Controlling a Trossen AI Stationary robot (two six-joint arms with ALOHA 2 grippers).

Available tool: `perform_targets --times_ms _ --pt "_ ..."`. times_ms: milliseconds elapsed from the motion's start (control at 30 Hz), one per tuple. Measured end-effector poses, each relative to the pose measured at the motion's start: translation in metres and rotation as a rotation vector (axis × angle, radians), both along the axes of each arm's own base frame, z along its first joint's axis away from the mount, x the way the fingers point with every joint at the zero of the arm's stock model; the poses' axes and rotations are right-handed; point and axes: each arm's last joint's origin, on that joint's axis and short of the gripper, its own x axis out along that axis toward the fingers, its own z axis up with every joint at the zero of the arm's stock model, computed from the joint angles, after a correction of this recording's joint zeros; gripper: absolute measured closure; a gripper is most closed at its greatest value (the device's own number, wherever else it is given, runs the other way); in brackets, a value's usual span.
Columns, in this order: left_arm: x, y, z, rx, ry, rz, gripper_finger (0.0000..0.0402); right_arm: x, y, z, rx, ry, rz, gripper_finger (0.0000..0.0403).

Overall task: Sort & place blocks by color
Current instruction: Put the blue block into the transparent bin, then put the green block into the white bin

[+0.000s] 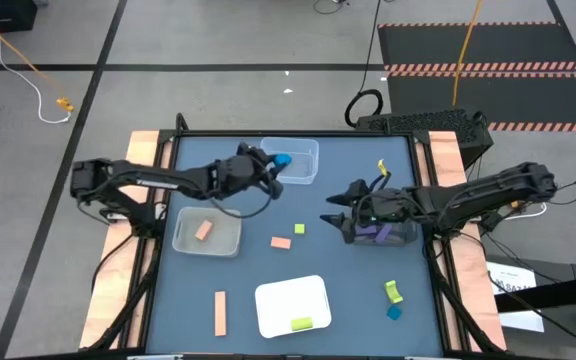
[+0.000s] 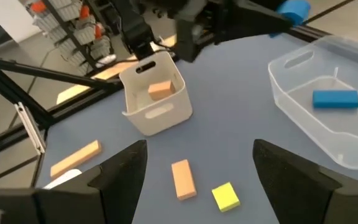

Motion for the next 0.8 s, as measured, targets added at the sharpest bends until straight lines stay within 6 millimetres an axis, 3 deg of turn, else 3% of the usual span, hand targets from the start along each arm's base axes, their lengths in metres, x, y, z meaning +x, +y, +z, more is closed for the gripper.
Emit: perform_targets --times_ms 267,433,600,800 --pt "0.012 0.021 -0.041 -0.112 0.059 0.087 0.0240 0.012 0.002 -0.019 -0.001 0.084 -0.002 0.0122" --pt "0.016 0.024 -0.060 -0.156 0.091 0.112 0.0250 0.015 0.003 -0.025 0.024 0.107 -0.015 0.0122" --pt "0.017 0.024 -0.065 -0.170 0.096 0.119 0.0254 0.016 0.003 -0.025 0.041 0.104 -0.023 0.0122" --pt "0.020 0.024 -0.060 -0.180 0.016 0.125 0.0198 0.016 0.004 -0.025 0.065 0.108 0.012 0.0122"
